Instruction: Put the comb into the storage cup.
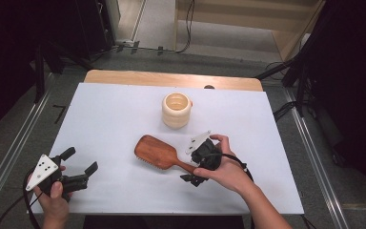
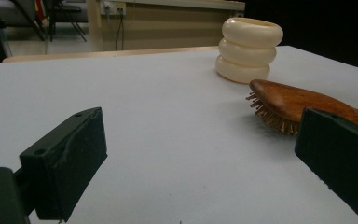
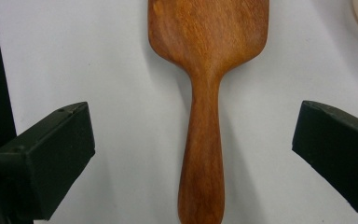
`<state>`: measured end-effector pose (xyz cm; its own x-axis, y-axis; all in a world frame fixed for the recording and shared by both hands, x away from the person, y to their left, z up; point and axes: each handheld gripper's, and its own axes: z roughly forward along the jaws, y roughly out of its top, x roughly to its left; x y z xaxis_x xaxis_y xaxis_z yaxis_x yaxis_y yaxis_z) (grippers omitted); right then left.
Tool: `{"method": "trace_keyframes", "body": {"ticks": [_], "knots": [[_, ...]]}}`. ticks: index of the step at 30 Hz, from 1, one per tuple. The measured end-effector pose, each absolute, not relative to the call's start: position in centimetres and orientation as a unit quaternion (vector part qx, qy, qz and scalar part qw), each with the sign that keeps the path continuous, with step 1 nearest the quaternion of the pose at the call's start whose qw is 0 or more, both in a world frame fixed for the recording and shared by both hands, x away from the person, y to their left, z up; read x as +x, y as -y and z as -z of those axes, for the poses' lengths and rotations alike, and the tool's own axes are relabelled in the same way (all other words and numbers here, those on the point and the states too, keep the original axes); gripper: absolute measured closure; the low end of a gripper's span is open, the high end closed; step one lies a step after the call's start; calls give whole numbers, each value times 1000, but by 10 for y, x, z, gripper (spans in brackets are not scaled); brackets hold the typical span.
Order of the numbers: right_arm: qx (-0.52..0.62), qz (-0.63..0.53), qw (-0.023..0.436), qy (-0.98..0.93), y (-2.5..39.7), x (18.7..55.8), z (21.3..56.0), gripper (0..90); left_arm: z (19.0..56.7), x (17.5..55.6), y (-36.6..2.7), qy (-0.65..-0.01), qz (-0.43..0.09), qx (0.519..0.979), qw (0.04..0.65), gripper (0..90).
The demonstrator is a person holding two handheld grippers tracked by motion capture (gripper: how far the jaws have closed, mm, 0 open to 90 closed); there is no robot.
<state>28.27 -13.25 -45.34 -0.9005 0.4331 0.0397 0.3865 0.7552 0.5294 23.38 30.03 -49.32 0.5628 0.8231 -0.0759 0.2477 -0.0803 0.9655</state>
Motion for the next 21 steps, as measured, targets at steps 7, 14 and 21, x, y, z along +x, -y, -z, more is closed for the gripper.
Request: {"method": "trace_keyframes", "body": {"ticks": [7,14,21], "knots": [[239,-254,30,-937,124,296,458,0,493,234,-300,-388,-258,689,555,21],[242,-233,36,-941,116,299,468,56,493,234,-300,-387,-256,690,556,22],[255,-212,41,-942,105,300,477,221,493,234,-301,-386,-255,689,557,22]]}}
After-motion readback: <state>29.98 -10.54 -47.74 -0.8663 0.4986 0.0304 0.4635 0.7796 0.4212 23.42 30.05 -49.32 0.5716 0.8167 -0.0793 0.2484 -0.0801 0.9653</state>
